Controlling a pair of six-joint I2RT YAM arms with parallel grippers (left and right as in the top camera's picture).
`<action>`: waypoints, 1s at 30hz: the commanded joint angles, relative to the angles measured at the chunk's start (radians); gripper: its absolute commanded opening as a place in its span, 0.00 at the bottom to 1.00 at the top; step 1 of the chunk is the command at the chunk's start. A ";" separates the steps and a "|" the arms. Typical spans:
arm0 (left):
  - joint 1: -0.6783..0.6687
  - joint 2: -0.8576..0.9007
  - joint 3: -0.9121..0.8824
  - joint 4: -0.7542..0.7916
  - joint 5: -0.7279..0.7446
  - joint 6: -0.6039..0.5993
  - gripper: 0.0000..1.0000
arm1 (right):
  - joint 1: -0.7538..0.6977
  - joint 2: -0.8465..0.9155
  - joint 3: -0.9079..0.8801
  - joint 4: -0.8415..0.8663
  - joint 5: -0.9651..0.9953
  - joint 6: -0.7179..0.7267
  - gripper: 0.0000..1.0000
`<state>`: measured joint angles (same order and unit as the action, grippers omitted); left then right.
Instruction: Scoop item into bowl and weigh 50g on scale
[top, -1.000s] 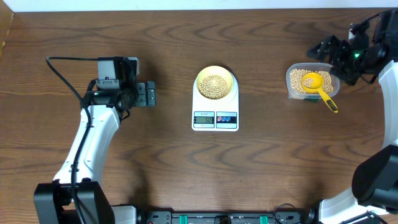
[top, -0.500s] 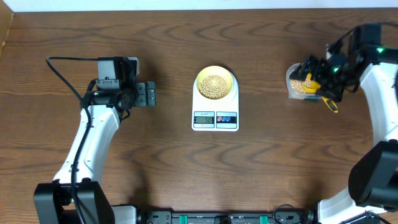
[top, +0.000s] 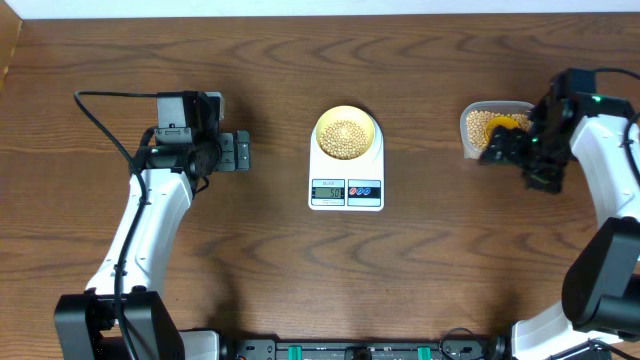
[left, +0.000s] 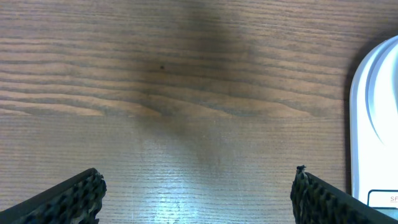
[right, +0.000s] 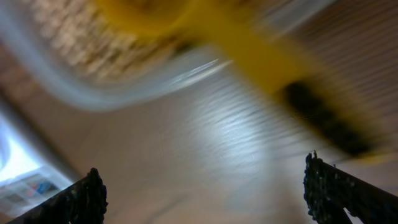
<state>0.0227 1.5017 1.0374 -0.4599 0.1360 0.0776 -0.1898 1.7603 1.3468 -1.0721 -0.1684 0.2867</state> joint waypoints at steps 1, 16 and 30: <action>0.005 -0.011 -0.007 0.002 0.009 -0.008 0.98 | -0.045 -0.008 0.002 0.050 0.151 -0.011 0.99; 0.005 -0.011 -0.007 0.002 0.009 -0.008 0.98 | -0.077 -0.008 0.002 0.242 0.083 -0.011 0.99; 0.005 -0.011 -0.007 0.002 0.009 -0.008 0.98 | -0.077 -0.008 0.001 0.227 0.084 -0.011 0.99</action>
<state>0.0227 1.5013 1.0374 -0.4599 0.1360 0.0776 -0.2672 1.7603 1.3460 -0.8440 -0.0826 0.2810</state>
